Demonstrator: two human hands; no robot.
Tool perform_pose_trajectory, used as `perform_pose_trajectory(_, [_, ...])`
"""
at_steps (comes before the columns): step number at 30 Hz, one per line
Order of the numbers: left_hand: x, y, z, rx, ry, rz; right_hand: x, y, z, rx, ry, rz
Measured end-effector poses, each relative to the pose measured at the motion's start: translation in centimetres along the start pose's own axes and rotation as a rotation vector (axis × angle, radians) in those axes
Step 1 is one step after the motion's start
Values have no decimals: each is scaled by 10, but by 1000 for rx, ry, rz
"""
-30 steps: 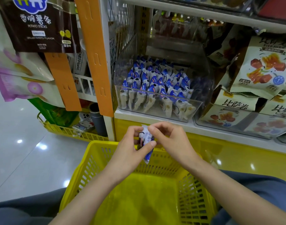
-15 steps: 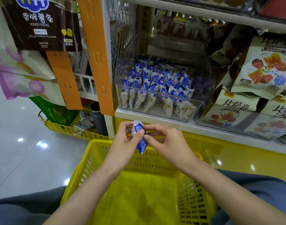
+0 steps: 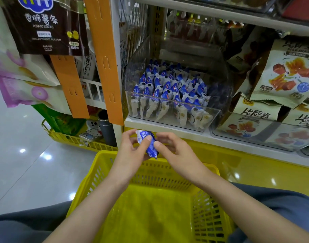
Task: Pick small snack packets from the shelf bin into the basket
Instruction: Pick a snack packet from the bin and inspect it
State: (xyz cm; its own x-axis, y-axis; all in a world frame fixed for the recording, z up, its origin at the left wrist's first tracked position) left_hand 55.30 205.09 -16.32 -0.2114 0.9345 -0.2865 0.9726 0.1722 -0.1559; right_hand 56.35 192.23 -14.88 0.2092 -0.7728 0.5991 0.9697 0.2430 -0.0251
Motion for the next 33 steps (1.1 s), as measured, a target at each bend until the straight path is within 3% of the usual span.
perform_pose_trajectory(3, [5,3,-2,15,-88,-13,-11,-1,-2,-86,180,138])
perform_pose_trajectory(6, [6,3,-5,-66,140,4,-10,0,-4,-121,239,124])
perform_pose_trajectory(11, [1,-6,-21,-441,743,192,4,3,-2,28,-198,28])
perform_pose_trajectory(13, [-2,-10,-21,-507,866,300,7,3,0,87,-307,26])
perform_pose_trajectory(15, [-4,-13,-23,-518,885,314,7,2,0,98,-286,20])
perform_pose_trajectory(20, [1,-10,-27,-545,794,148,1,-1,-3,-15,-42,10])
perform_pose_trajectory(27, [1,-9,-19,-496,755,125,-10,-2,-6,-99,113,68])
perform_pose_trajectory(33, [3,-2,-14,-312,650,129,-5,1,-4,-16,2,22])
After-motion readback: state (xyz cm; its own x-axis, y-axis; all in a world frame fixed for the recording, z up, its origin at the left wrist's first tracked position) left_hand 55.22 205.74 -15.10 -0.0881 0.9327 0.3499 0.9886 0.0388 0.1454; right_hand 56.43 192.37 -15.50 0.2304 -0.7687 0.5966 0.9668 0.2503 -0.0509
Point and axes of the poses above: each hand's wrist, its own y-axis towards the middle knuckle, its own x-axis out of the back of the hand, z = x × y, the point moved 5 cm from there along y, towards the middle knuckle, and after that the axes turned 13 degrees about -y, right-handed, at the moved point
